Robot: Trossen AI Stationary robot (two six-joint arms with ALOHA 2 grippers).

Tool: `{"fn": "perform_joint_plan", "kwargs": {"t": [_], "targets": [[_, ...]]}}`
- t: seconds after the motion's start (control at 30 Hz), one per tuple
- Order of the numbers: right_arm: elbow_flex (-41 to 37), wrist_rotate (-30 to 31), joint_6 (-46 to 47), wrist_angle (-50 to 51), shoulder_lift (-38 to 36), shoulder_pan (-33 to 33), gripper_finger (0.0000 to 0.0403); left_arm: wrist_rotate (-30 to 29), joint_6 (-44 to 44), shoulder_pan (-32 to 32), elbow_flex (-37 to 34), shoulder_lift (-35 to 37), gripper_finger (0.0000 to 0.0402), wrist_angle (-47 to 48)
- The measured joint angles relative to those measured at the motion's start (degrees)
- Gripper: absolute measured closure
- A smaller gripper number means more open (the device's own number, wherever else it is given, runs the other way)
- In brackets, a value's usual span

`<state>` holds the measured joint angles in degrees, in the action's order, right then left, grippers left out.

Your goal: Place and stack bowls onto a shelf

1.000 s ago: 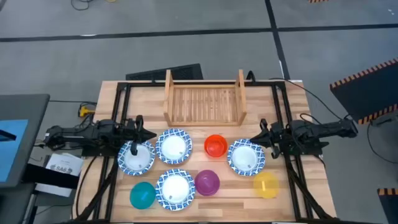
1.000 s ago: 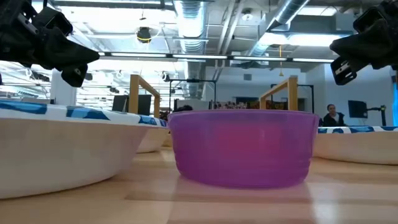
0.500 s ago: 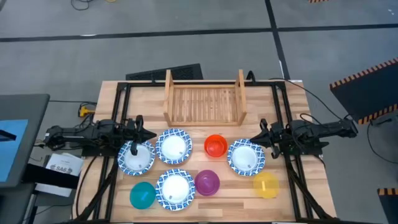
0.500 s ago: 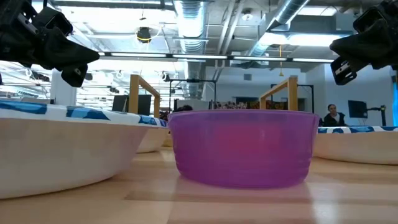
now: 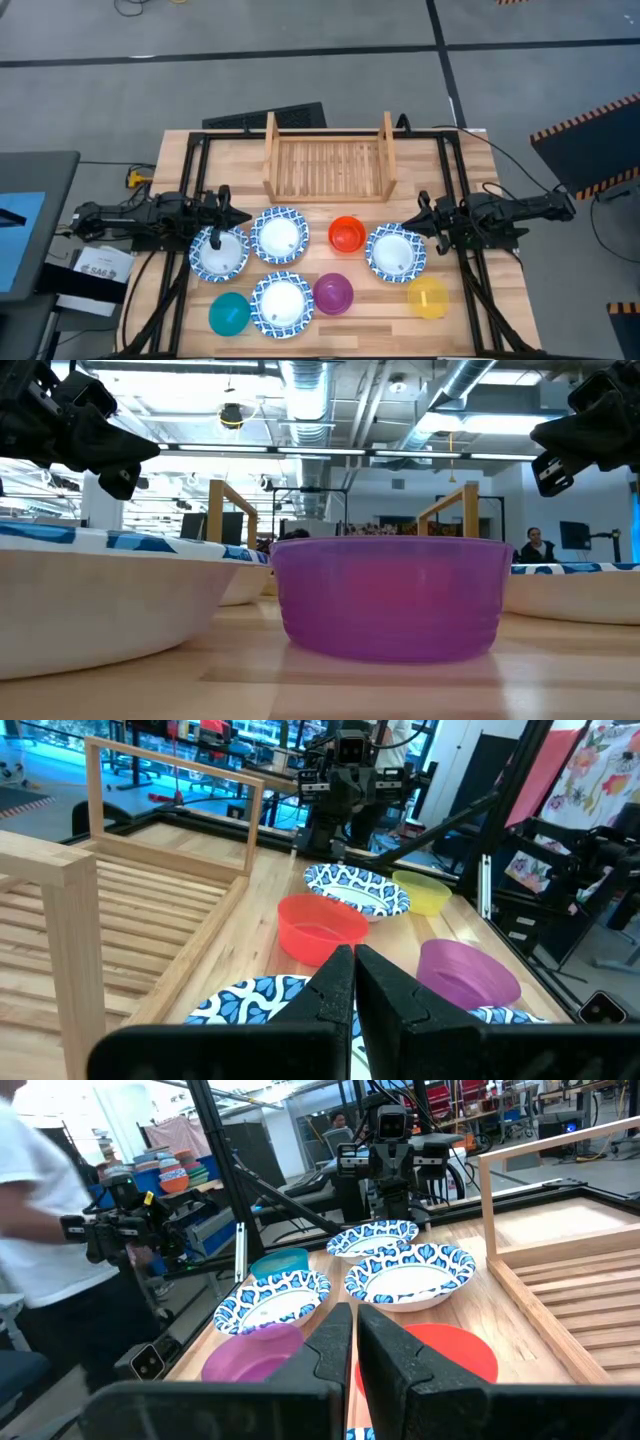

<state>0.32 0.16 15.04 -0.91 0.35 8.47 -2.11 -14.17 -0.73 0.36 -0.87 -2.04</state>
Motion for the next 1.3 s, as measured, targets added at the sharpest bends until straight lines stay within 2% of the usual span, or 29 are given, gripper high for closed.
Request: {"fn": "perform_joint_plan", "kwargs": {"t": [1.3], "targets": [[0.0,-0.02,0.0,0.0,-0.01,0.02,0.0354,0.0,0.0,0.0,0.01,-0.02,0.0401,0.01]]}}
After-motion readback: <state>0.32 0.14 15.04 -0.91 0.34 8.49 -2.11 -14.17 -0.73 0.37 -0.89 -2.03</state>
